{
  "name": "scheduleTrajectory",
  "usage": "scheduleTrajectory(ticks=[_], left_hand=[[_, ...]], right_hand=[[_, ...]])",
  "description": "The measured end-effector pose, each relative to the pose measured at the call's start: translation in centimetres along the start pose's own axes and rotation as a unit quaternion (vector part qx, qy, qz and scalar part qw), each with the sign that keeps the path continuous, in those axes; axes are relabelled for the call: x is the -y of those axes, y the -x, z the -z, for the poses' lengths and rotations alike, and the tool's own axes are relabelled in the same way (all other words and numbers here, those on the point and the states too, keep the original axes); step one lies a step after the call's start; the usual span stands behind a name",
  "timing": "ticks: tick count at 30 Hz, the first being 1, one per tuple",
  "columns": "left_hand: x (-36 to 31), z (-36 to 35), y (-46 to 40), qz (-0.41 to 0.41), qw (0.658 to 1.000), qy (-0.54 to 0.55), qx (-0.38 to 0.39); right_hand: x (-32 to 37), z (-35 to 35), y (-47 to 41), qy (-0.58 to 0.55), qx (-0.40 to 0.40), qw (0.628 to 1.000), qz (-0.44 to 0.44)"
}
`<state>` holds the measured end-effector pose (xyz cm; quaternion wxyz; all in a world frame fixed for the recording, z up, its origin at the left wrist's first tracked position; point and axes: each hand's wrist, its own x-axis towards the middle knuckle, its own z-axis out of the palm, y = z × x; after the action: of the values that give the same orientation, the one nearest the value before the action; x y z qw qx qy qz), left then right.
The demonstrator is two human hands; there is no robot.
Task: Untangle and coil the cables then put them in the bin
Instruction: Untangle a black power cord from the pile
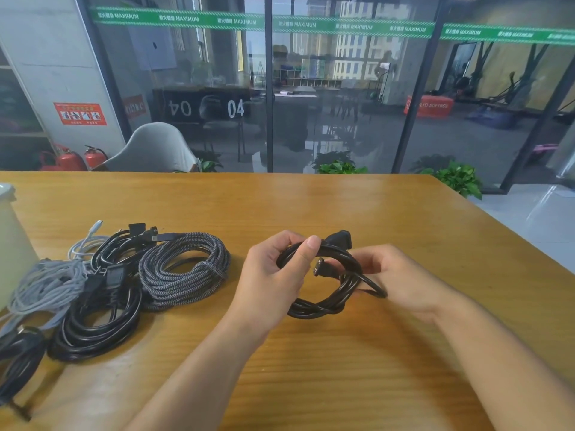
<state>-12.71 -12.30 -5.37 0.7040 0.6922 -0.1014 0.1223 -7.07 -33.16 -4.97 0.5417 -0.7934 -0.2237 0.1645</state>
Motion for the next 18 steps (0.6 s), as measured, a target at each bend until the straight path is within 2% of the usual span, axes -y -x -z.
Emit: scheduleTrajectory(ticks=[5, 8, 11, 14, 16, 18], left_hand=[[0.1, 0.2, -0.1, -0.014, 0.999, -0.035, -0.029], [0.2, 0.5, -0.3, -0.016, 0.998, -0.038, -0.046], [0.1, 0.5, -0.4, -0.045, 0.994, -0.089, -0.039], [0.2, 0.1, -0.3, -0.065, 0.989, -0.125, -0.044], [0.2, 0.2, -0.3, -0.06, 0.989, -0.123, -0.061], [0.4, 0.3, -0.4, -0.06, 0.987, -0.128, -0.076]], right_hand=[[0.4, -0.1, 0.3, -0.068, 0.043, 0.997, 0.002], [0.8, -0.8, 0.3, -0.149, 0.052, 0.987, 0.003], [0.5, -1.4, 0.1, -0.277, 0.033, 0.96, -0.011], [0.4, -1.3, 0.0, -0.356, 0.077, 0.931, -0.014], [0.3, -1.0, 0.0, -0.356, 0.138, 0.924, 0.011], [0.0, -1.0, 0.0, -0.293, 0.167, 0.94, 0.044]])
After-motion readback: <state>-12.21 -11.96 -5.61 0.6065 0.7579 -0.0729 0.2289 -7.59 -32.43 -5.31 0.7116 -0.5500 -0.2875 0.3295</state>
